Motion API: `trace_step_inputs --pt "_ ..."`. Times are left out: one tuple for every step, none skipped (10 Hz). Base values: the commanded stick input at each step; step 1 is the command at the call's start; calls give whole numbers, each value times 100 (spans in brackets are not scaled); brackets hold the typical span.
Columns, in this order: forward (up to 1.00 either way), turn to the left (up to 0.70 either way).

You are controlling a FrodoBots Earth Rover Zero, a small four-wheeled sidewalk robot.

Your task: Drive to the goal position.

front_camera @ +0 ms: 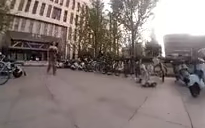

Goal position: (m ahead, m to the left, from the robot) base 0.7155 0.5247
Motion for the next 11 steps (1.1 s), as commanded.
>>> trace_step_inputs --pt "45 0" --pt "45 0" --pt "45 0" --pt "45 0" --pt "45 0" --pt "45 0" --pt "45 0" --pt "25 0" --pt "0 21" --pt "0 45" --pt "0 45"
